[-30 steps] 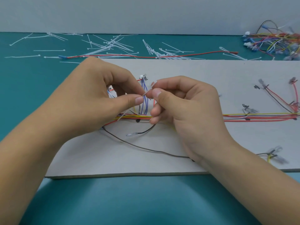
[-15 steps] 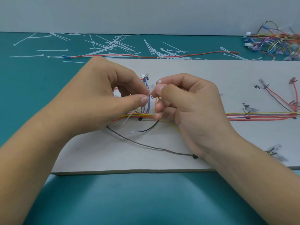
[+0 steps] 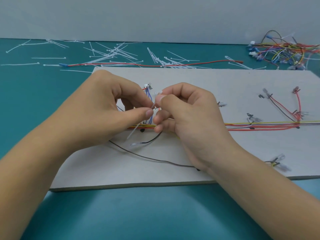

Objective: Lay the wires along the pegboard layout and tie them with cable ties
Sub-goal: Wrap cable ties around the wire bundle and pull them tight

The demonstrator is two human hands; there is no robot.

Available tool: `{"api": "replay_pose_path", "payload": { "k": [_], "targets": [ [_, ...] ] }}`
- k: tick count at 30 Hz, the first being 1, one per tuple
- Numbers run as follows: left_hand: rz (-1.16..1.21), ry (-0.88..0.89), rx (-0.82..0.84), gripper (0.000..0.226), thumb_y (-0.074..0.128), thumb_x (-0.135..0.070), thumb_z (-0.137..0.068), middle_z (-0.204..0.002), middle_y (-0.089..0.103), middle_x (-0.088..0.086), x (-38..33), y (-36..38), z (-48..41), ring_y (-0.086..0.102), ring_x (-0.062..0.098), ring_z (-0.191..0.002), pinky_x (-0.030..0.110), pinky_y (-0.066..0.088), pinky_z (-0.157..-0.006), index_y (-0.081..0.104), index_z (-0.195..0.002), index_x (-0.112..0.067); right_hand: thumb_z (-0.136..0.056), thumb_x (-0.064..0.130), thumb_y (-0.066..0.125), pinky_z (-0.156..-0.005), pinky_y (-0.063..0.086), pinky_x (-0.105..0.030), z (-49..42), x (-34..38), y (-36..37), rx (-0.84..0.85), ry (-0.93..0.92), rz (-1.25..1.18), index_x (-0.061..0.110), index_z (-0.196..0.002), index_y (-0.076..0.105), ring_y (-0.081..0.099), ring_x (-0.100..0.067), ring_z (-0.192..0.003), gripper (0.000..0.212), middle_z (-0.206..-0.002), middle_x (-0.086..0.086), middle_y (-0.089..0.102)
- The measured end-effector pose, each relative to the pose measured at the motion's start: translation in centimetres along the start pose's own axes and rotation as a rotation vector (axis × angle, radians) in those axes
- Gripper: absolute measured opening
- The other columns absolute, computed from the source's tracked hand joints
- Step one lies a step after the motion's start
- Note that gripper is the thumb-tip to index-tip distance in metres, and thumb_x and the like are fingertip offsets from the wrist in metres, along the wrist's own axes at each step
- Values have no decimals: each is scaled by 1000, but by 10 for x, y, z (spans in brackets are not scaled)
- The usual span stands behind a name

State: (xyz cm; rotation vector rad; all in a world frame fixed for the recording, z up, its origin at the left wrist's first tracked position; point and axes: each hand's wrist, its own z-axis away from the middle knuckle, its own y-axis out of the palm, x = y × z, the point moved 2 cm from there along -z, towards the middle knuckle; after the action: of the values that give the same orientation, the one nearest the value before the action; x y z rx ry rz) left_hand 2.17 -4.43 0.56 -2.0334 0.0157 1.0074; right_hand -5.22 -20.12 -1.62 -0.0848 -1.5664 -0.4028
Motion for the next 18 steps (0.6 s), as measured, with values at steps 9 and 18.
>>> {"api": "replay_pose_path", "payload": {
  "k": [9,18],
  "targets": [
    [-52,-10,-38,7,77,-30,-86,-73,73,-21,8,-5,-2,65,3,-69,2,40,-62,79,-79,-31,-89,4,66,-47,50,-29,-3,-3,-3,-25,-16,23,16,-73,69,63,-17,-63,20,-76,-11,68],
    [-116,-218,144,14,80,-53,-71,-79,73,-15,24,-17,2,69,8,-73,29,49,-67,78,-85,-50,-88,6,67,-41,55,-41,-3,-12,-5,-106,-107,194,9,-82,66,57,-21,-42,6,-63,-6,63]
  ]
}}
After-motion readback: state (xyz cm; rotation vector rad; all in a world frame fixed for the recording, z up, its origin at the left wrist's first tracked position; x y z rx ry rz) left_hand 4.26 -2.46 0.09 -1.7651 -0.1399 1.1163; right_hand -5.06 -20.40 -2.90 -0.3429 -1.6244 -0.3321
